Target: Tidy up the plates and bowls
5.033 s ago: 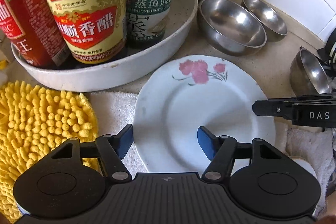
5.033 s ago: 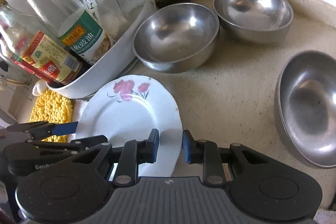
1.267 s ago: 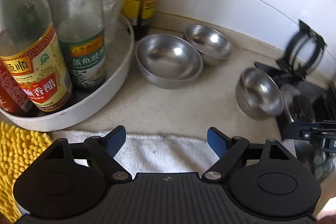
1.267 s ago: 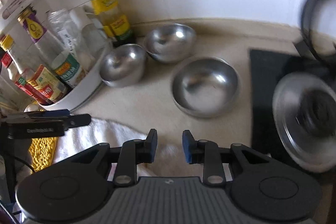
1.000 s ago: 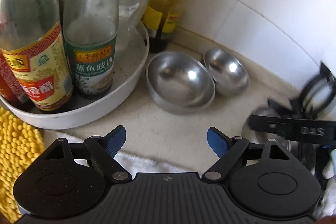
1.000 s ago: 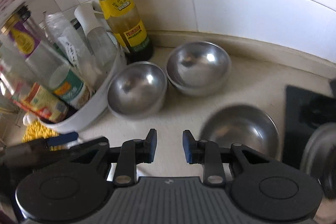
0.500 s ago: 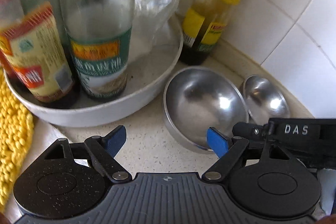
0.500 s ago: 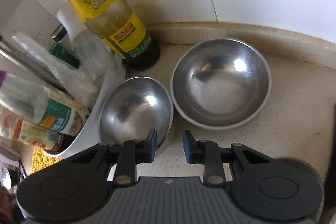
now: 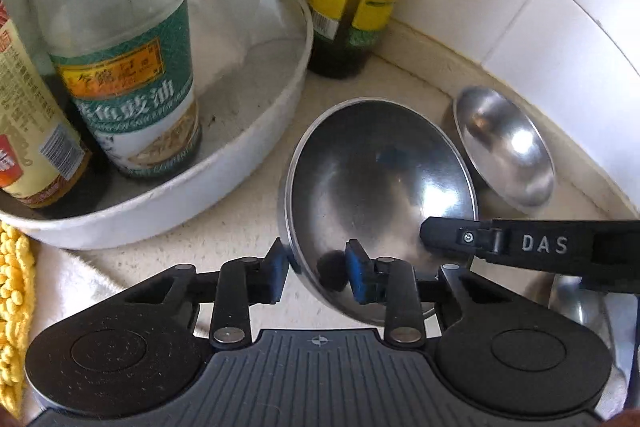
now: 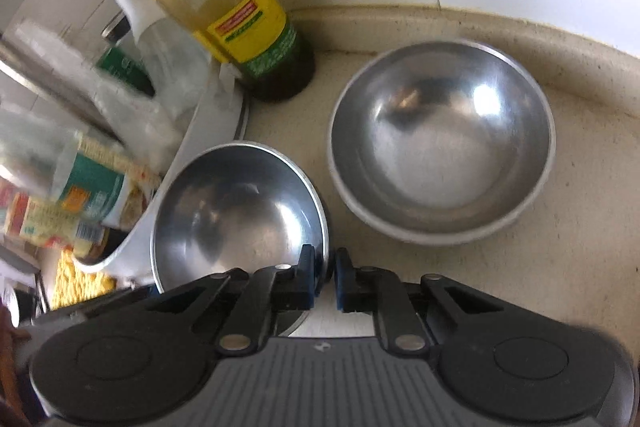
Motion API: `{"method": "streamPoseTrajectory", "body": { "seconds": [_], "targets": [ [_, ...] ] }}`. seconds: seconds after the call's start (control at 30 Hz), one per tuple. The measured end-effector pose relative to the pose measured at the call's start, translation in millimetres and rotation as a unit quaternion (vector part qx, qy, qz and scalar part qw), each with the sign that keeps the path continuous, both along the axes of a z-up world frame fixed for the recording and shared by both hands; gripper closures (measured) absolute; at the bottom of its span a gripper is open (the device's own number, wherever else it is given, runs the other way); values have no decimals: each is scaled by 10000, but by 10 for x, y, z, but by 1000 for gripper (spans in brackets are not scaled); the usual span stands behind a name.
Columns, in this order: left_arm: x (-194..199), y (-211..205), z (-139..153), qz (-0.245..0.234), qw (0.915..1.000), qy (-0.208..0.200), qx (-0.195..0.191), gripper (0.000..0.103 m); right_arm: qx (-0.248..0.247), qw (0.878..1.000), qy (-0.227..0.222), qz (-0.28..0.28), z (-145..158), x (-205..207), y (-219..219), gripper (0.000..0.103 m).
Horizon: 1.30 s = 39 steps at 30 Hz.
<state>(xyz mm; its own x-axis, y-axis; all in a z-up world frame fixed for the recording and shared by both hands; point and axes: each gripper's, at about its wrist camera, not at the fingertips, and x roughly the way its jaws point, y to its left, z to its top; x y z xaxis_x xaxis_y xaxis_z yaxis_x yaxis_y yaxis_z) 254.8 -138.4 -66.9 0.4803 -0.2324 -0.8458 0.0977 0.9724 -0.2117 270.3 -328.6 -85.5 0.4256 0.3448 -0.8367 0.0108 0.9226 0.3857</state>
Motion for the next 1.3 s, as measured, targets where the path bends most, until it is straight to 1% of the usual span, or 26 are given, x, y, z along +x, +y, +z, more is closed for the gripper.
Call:
{"method": "streamPoseTrajectory", "body": {
  "seconds": [0.07, 0.13, 0.2, 0.27, 0.33, 0.4, 0.47, 0.57, 0.6, 0.67, 0.7, 0.73, 0.9, 0.97, 1.0, 1.03, 1.1, 1.13, 1.27, 1.3],
  "targets": [
    [-53, 18, -7, -101, 9999, 65, 26, 64, 10, 9999, 66, 77, 43, -98, 1, 68],
    [-136, 53, 8, -207, 9996, 152, -72, 64, -20, 9999, 96, 120, 95, -179, 14, 68],
    [-257, 70, 70, -419, 9990, 133, -113, 64, -35, 9997, 139, 193, 153, -266, 19, 67],
    [-372, 58, 114, -625, 9979, 129, -86, 63, -27, 9992, 265, 299, 205, -388, 21, 67],
    [-437, 18, 80, -816, 9964, 230, 2, 61, -146, 9985, 379, 380, 220, -490, 49, 67],
    [-438, -23, -11, -881, 9953, 392, 46, 58, -244, 9970, 571, 454, 176, -555, 85, 66],
    [-462, -44, -70, -919, 9947, 458, 64, 57, -269, 9968, 657, 373, 141, -601, 79, 66],
    [-450, -47, -44, -956, 9947, 366, 26, 55, -202, 9975, 642, 230, 172, -648, 34, 62],
    [-454, -27, -4, -953, 9951, 266, 28, 53, -211, 9981, 559, 177, 214, -668, 14, 62],
    [-483, 1, 94, -963, 9953, 68, 95, 47, -314, 9987, 386, 127, 311, -725, 2, 62],
    [-486, 11, 146, -985, 9951, -9, 122, 40, -306, 9989, 338, 96, 355, -742, -10, 61],
    [-501, 18, 187, -1001, 9949, -73, 140, 38, -289, 9992, 273, 90, 401, -764, -26, 61],
    [-605, -3, 372, -1187, 9917, -345, 341, 36, -260, 9995, -144, -79, 710, -903, -175, 60],
    [-643, -9, 465, -1223, 9908, -461, 355, 33, -341, 9988, -310, -177, 814, -939, -236, 59],
    [-634, -39, 511, -1241, 9900, -551, 372, 29, -405, 9982, -371, -240, 854, -950, -281, 59],
    [-635, -66, 560, -1269, 9891, -626, 402, 28, -454, 9977, -401, -314, 888, -950, -330, 59],
    [-607, -165, 654, -1346, 9868, -751, 506, 28, -531, 9967, -426, -445, 916, -917, -403, 59],
    [-571, -221, 677, -1381, 9858, -777, 549, 24, -564, 9962, -435, -495, 923, -905, -443, 59],
    [-381, -446, 734, -1419, 9842, -791, 708, 22, -647, 9948, -482, -624, 953, -856, -571, 59],
    [-358, -489, 742, -1427, 9838, -805, 728, 20, -650, 9946, -488, -647, 952, -837, -594, 58]
  ]
}}
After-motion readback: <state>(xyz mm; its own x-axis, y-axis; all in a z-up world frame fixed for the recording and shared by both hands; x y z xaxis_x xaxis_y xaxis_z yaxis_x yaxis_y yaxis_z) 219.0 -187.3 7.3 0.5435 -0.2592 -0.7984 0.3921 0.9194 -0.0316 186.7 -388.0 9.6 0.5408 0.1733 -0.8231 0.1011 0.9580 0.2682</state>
